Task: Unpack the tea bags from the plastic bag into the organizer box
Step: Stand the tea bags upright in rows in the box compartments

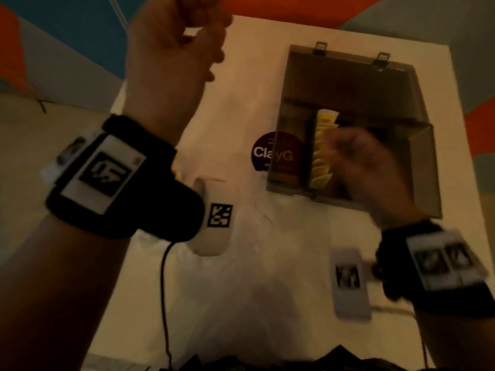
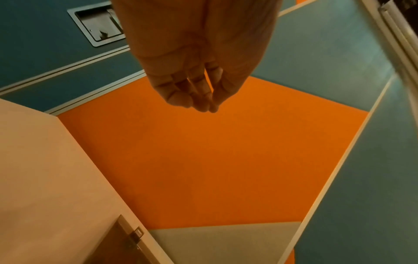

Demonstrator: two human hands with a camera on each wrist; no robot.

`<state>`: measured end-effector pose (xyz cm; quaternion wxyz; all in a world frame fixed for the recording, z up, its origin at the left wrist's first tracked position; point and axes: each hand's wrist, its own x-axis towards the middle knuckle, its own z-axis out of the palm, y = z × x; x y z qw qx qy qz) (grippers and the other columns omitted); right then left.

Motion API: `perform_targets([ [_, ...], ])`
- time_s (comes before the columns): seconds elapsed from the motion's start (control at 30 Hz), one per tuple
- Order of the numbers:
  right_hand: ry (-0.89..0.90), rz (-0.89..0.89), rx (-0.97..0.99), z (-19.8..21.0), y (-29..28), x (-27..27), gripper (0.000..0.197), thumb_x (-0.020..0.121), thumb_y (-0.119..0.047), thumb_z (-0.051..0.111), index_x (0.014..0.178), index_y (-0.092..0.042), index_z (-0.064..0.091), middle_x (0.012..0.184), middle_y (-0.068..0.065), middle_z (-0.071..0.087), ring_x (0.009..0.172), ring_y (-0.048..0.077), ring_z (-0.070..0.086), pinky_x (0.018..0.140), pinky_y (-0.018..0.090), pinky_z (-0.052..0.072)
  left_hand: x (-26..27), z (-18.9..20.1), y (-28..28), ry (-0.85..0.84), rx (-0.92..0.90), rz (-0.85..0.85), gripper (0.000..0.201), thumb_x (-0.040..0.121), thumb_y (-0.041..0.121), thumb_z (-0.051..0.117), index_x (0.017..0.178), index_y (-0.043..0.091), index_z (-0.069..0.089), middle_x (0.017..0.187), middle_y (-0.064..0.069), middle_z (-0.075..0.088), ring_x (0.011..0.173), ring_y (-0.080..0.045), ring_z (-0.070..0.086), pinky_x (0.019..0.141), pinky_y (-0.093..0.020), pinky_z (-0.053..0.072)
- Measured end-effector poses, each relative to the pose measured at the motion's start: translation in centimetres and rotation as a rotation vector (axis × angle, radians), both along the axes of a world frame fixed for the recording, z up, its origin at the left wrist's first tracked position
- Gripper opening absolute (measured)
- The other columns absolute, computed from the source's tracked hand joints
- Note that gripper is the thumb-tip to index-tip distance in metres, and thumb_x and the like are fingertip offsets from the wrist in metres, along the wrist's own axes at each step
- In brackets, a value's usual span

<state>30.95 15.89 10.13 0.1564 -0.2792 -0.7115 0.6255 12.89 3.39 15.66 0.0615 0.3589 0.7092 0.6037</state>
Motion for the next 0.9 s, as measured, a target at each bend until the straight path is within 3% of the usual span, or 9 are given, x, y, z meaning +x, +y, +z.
perform_targets([
  [0.07, -0.168, 0.344, 0.152, -1.3, -3.8, 0.5, 0.036, 0.071, -0.033, 0.075, 0.094, -0.033, 0.048, 0.116, -0.014, 0.047, 0.098, -0.018, 0.048, 0.085, 0.006, 0.042, 0.8, 0.1, 0.1, 0.007, 0.012, 0.007, 0.018, 0.083, 0.005, 0.044, 0.098, 0.013, 0.050, 0.090, 0.007, 0.057, 0.075, -0.006, 0.055, 0.060, -0.017, 0.043],
  [0.17, -0.389, 0.527, 0.550, -3.9, -7.8, -0.4, 0.034, 0.078, -0.026, 0.068, 0.107, -0.021, 0.051, 0.143, -0.005, 0.034, 0.130, 0.009, 0.033, 0.106, 0.026, 0.035, 2.3, 0.3, -0.1, 0.008, 0.020, -0.038, 0.025, 0.084, 0.003, 0.044, 0.107, 0.008, 0.051, 0.089, 0.008, 0.056, 0.073, -0.004, 0.054, 0.059, -0.015, 0.043],
  [0.27, -0.353, 0.477, 0.649, -6.5, -8.5, -1.5, 0.021, 0.082, 0.000, 0.055, 0.101, -0.006, 0.063, 0.136, 0.009, 0.049, 0.117, 0.028, 0.052, 0.093, 0.038, 0.047, 3.1, 1.1, -1.1, 0.044, -0.020, -0.091, 0.022, 0.085, 0.007, 0.045, 0.106, 0.013, 0.050, 0.090, 0.011, 0.055, 0.071, 0.001, 0.054, 0.059, -0.014, 0.044],
  [0.43, -0.250, 0.304, 0.703, -5.8, -7.8, -2.3, 0.036, 0.085, 0.008, 0.048, 0.117, -0.004, 0.060, 0.124, 0.012, 0.058, 0.115, 0.024, 0.055, 0.094, 0.015, 0.029, 4.7, -0.9, -5.0, 0.006, -0.293, -0.204, 0.021, 0.081, 0.013, 0.064, 0.091, 0.027, 0.052, 0.092, 0.014, 0.054, 0.072, 0.007, 0.051, 0.064, -0.006, 0.040],
  [0.5, -0.245, 0.297, 0.713, -5.0, -7.6, -2.7, 0.039, 0.088, 0.004, 0.048, 0.125, -0.006, 0.054, 0.131, 0.009, 0.052, 0.121, 0.021, 0.049, 0.096, 0.011, 0.022, 6.0, -3.4, -7.2, 0.024, -0.608, -0.227, 0.042, 0.076, 0.027, 0.070, 0.112, 0.023, 0.051, 0.107, 0.006, 0.053, 0.086, 0.006, 0.048, 0.077, -0.006, 0.039],
  [0.6, -0.271, 0.301, 0.738, -4.5, -7.3, -2.9, 0.044, 0.089, -0.001, 0.048, 0.132, -0.010, 0.047, 0.137, 0.005, 0.044, 0.128, 0.017, 0.039, 0.100, 0.008, 0.015, 7.4, -6.1, -9.7, 0.143, -0.952, -0.200, 0.067, 0.077, 0.035, 0.067, 0.134, 0.020, 0.035, 0.132, -0.003, 0.041, 0.117, -0.022, 0.042, 0.096, -0.031, 0.038],
  [0.7, -0.307, 0.230, 0.834, -4.2, -7.8, -2.3, 0.051, 0.084, -0.007, 0.057, 0.133, -0.013, 0.045, 0.133, 0.010, 0.041, 0.123, 0.024, 0.038, 0.105, 0.024, 0.027, 6.7, -7.2, -10.8, 0.030, -0.849, -0.008, 0.041, 0.086, 0.018, 0.056, 0.125, 0.017, 0.043, 0.107, -0.004, 0.054, 0.092, -0.021, 0.053, 0.073, -0.024, 0.037],
  [0.77, -0.320, 0.130, 0.921, -4.6, -8.6, -1.6, 0.052, 0.080, -0.009, 0.063, 0.130, -0.014, 0.049, 0.123, 0.016, 0.044, 0.110, 0.030, 0.042, 0.095, 0.033, 0.036, 6.4, -7.4, -11.1, -0.047, -0.777, 0.047, 0.028, 0.087, 0.014, 0.052, 0.115, 0.014, 0.049, 0.083, 0.003, 0.054, 0.072, -0.016, 0.051, 0.060, -0.020, 0.034],
  [0.9, -0.344, 0.398, 0.796, -6.2, -10.9, -1.6, 0.034, 0.089, -0.008, 0.051, 0.122, -0.008, 0.056, 0.111, 0.013, 0.053, 0.102, 0.025, 0.049, 0.083, 0.022, 0.031, 7.6, -6.7, -11.0, -0.060, -0.618, -0.034, 0.025, 0.087, 0.012, 0.053, 0.112, 0.015, 0.051, 0.071, 0.013, 0.047, 0.059, -0.004, 0.046, 0.053, -0.010, 0.037],
])
